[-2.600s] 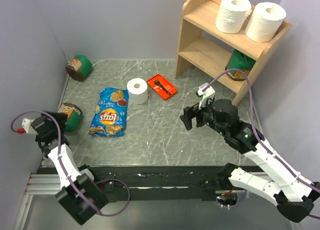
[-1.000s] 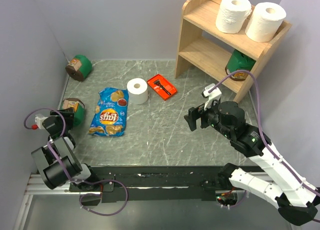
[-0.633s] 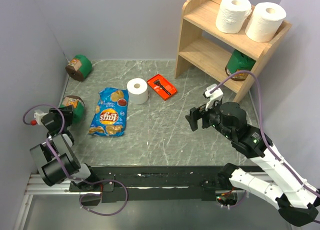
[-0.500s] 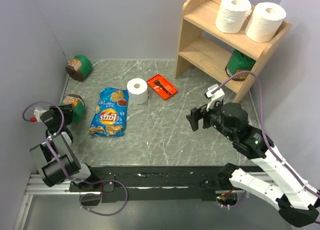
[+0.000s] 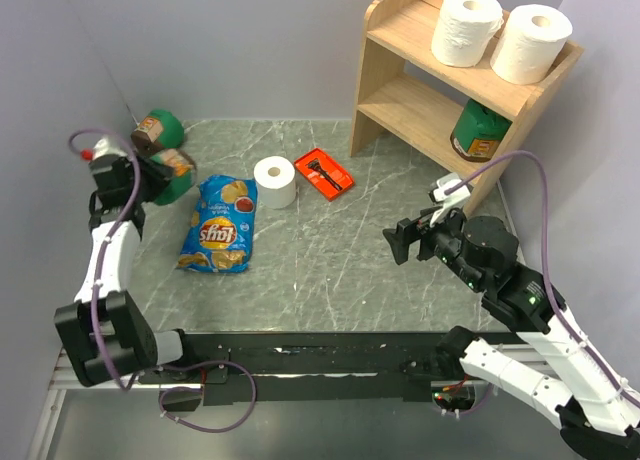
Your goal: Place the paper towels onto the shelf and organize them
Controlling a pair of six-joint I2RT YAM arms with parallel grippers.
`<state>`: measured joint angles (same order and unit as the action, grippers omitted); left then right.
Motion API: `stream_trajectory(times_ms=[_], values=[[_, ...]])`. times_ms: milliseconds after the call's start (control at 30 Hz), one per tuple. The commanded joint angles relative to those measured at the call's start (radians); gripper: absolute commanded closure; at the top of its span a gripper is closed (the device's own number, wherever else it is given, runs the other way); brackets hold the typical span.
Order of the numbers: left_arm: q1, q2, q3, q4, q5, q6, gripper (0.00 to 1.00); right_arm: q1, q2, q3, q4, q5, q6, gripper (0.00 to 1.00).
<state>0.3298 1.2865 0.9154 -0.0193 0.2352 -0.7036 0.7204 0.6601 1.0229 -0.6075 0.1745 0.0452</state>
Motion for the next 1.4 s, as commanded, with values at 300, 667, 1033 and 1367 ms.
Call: stream_trajectory(times_ms=[300, 667, 1033, 1367], values=[[-0.723, -0.119, 0.246, -0.510, -0.221, 0.247, 0.54, 0.005, -0.092, -0.012, -0.003, 0.104, 0.074, 0.00], [-1.261, 0.218, 0.376, -0.464, -0.413, 0.162, 0.50, 0.005, -0.145, -0.034, -0.034, 0.180, 0.130, 0.00], [-1.325, 0.453, 0.589, -0.544, -0.404, 0.205, 0.29, 0.004, -0.145, -0.034, -0.060, 0.189, 0.140, 0.00], [-1.191, 0.332, 0.648, -0.541, -0.298, 0.237, 0.04, 0.005, -0.053, -0.021, -0.040, 0.020, 0.133, 0.01]])
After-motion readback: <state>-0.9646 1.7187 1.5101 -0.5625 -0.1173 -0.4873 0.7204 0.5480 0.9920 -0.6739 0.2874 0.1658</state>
